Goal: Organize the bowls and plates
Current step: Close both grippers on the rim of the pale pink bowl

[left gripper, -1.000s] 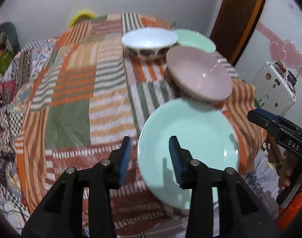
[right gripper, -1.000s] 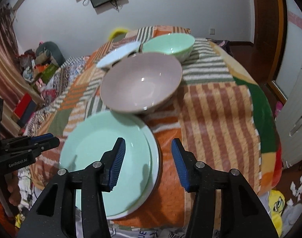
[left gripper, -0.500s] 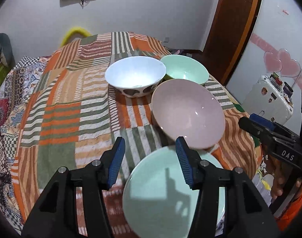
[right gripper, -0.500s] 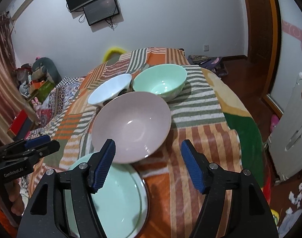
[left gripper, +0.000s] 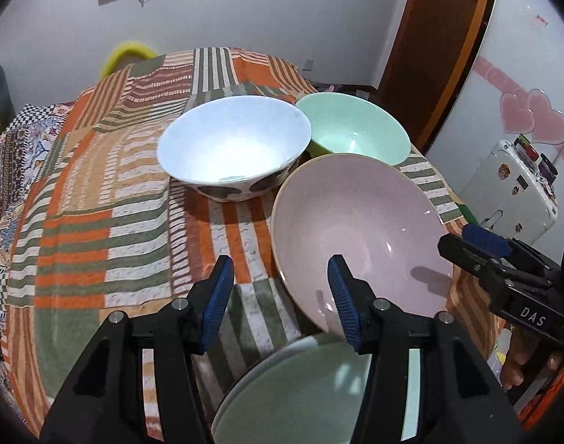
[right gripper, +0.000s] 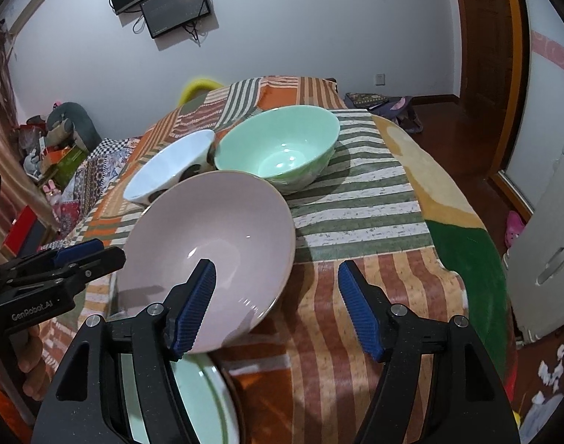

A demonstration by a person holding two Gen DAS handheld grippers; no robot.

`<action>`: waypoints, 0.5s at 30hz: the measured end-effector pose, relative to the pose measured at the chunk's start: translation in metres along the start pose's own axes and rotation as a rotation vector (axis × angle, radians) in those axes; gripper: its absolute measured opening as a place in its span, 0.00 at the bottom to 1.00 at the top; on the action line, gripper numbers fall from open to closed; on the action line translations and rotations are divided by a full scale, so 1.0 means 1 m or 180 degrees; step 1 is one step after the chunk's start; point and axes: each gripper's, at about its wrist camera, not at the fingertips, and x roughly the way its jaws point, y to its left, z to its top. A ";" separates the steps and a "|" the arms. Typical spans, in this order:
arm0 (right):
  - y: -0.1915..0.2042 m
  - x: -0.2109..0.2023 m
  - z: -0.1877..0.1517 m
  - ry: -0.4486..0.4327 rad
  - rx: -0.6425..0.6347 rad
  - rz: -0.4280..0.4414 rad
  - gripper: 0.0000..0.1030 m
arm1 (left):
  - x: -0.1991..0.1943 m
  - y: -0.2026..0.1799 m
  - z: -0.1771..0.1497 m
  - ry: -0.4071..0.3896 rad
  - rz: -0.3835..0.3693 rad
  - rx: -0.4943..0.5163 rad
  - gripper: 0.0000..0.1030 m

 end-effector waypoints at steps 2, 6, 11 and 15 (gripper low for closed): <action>-0.002 0.004 0.000 0.0028 0.0025 0.0028 0.54 | 0.005 0.000 0.001 -0.0010 0.0029 0.0007 0.50; -0.004 0.013 0.000 0.0096 0.0053 0.0098 0.34 | 0.018 0.005 0.003 0.0052 -0.0021 -0.0070 0.36; -0.007 0.023 -0.003 0.0197 0.0112 0.0212 0.15 | 0.030 0.015 0.003 0.0136 -0.0205 -0.0248 0.17; -0.004 0.020 -0.003 0.0203 0.0086 0.0250 0.13 | 0.031 0.010 0.002 0.0162 -0.0265 -0.0216 0.11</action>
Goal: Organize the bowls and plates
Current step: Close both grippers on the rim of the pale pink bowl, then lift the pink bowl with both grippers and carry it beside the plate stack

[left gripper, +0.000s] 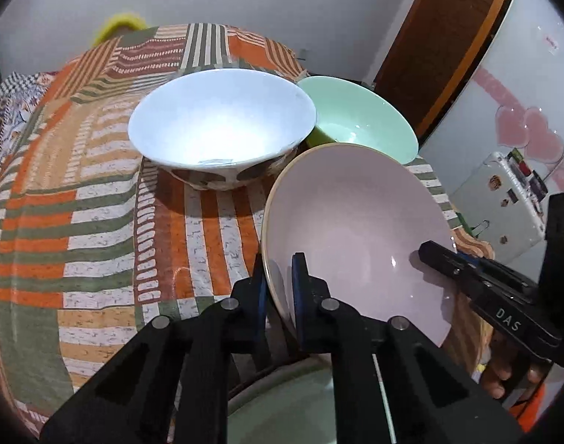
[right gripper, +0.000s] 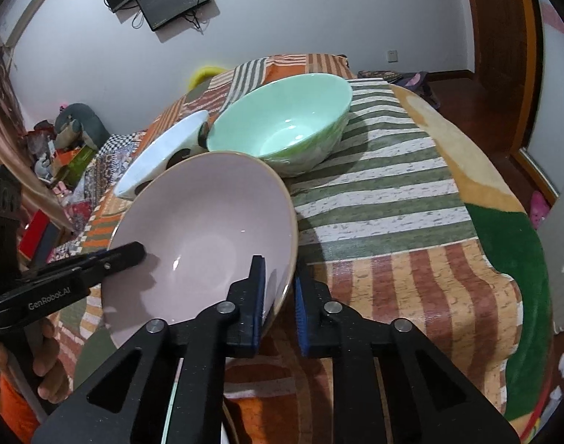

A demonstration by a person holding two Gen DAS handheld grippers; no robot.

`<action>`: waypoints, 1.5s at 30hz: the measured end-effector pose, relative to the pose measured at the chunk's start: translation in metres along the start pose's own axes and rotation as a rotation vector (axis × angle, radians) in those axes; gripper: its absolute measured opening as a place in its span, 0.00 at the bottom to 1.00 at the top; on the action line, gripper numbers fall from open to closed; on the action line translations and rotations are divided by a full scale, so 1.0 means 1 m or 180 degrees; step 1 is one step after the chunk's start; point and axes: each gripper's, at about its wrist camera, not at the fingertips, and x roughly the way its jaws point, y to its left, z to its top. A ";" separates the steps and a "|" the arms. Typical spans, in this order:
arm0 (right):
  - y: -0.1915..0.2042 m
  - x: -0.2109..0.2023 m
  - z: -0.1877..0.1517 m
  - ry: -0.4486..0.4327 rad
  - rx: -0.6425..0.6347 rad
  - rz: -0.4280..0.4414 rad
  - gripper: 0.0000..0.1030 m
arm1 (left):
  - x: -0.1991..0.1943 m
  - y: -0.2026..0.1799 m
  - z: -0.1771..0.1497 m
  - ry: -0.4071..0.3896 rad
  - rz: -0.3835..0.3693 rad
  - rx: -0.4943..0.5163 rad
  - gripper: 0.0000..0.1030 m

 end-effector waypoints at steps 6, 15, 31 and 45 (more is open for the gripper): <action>0.001 -0.008 0.000 0.0016 -0.0010 -0.0069 0.13 | -0.011 -0.010 -0.001 0.0002 0.0026 0.0072 0.11; 0.014 -0.033 -0.002 -0.0081 -0.0047 -0.0114 0.14 | -0.047 -0.021 -0.011 -0.0133 0.0008 0.0023 0.11; 0.052 -0.085 -0.014 -0.0302 -0.0272 -0.0016 0.15 | -0.137 -0.034 -0.052 -0.0477 0.0194 0.0120 0.11; 0.090 -0.100 -0.037 -0.0344 -0.0492 0.0148 0.16 | -0.206 -0.017 -0.097 -0.0669 0.0376 0.0074 0.11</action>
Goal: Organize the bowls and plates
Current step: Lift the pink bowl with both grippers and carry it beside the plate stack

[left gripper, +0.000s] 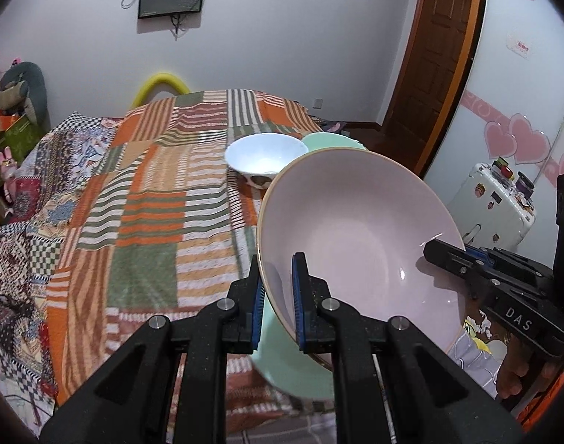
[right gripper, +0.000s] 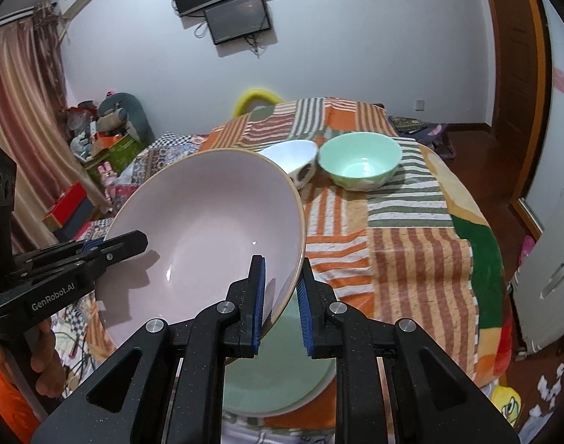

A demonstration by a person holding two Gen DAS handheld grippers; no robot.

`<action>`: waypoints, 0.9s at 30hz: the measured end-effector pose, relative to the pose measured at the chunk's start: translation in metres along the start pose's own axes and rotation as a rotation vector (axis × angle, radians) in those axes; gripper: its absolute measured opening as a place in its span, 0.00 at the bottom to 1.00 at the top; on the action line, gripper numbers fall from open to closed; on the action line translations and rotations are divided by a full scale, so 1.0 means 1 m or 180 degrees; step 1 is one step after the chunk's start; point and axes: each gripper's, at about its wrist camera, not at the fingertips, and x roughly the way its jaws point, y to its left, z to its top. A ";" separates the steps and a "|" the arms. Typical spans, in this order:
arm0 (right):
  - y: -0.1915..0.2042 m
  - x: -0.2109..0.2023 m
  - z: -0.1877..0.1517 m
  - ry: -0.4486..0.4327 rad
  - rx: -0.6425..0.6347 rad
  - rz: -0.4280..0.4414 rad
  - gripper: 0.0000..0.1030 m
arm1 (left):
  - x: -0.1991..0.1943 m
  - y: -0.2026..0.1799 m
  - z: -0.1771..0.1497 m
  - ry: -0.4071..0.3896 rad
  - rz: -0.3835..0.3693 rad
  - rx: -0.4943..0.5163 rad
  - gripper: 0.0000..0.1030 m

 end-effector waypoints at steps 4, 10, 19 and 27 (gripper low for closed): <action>0.014 0.002 -0.004 -0.0003 -0.0080 0.0072 0.16 | -0.010 0.012 -0.007 -0.0008 0.0070 -0.0051 0.11; 0.034 0.012 -0.009 0.0046 -0.0159 0.0199 0.17 | -0.020 0.036 -0.019 0.0003 0.0197 -0.0151 0.11; 0.071 0.038 -0.016 0.0241 -0.0326 0.0359 0.17 | -0.020 0.081 -0.036 0.0131 0.0393 -0.0332 0.11; 0.099 0.067 -0.024 0.0458 -0.0427 0.0442 0.17 | -0.007 0.123 -0.051 0.0216 0.0496 -0.0604 0.11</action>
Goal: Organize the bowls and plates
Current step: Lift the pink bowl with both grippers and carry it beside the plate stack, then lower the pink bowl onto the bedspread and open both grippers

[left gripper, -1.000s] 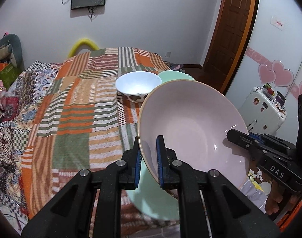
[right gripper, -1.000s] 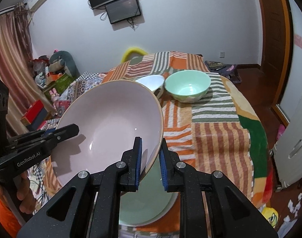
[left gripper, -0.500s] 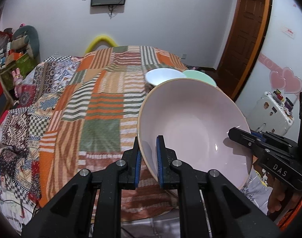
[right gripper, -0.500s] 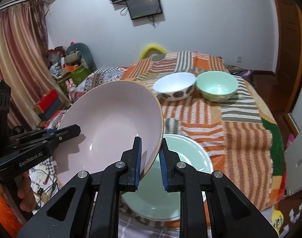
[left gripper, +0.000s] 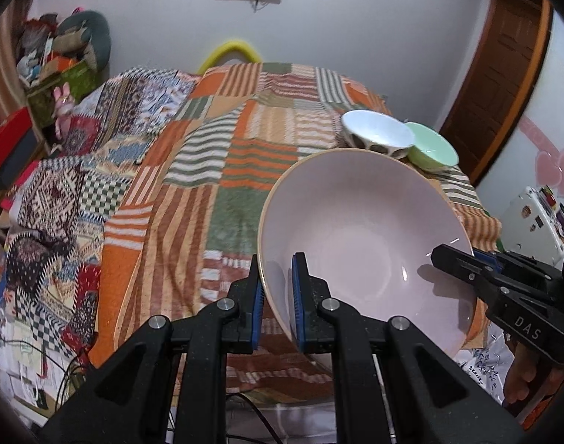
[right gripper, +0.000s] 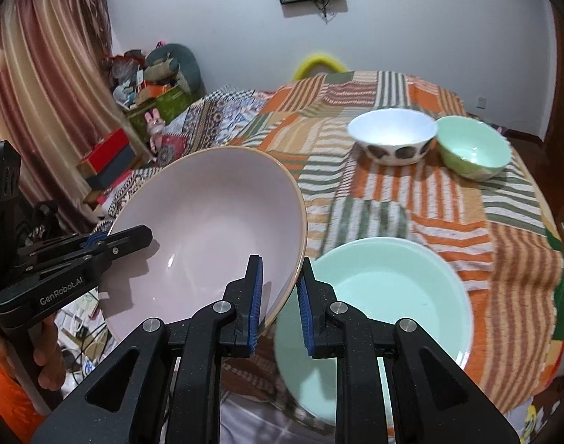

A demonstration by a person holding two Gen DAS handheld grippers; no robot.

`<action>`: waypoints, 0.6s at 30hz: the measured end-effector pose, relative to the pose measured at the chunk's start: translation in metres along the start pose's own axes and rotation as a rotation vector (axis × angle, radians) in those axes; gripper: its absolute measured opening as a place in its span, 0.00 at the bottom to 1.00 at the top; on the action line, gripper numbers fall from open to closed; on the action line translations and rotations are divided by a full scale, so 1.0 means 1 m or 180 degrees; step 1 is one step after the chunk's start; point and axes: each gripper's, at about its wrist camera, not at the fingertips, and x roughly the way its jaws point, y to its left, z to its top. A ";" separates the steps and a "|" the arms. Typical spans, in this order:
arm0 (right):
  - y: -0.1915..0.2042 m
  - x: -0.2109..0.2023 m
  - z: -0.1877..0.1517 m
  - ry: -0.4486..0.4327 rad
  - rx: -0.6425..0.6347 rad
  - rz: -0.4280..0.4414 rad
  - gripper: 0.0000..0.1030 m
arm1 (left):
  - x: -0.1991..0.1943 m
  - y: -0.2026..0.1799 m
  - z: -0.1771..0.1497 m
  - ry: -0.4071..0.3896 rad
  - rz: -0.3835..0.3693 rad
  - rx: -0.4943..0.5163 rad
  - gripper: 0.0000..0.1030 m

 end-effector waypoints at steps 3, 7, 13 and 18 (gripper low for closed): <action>0.007 0.014 -0.001 0.0101 0.0000 0.0020 0.17 | 0.010 0.012 -0.003 0.0064 0.0033 -0.0062 0.11; 0.013 0.033 -0.001 0.0236 -0.0011 0.0040 0.17 | 0.028 0.026 -0.009 0.0217 0.0061 -0.0130 0.11; 0.016 0.060 -0.005 0.0475 -0.0072 0.0059 0.17 | 0.054 0.041 -0.020 0.0440 0.0116 -0.0201 0.11; 0.018 0.078 -0.005 0.0592 -0.0111 0.0055 0.17 | 0.072 0.055 -0.021 0.0542 0.0092 -0.0335 0.11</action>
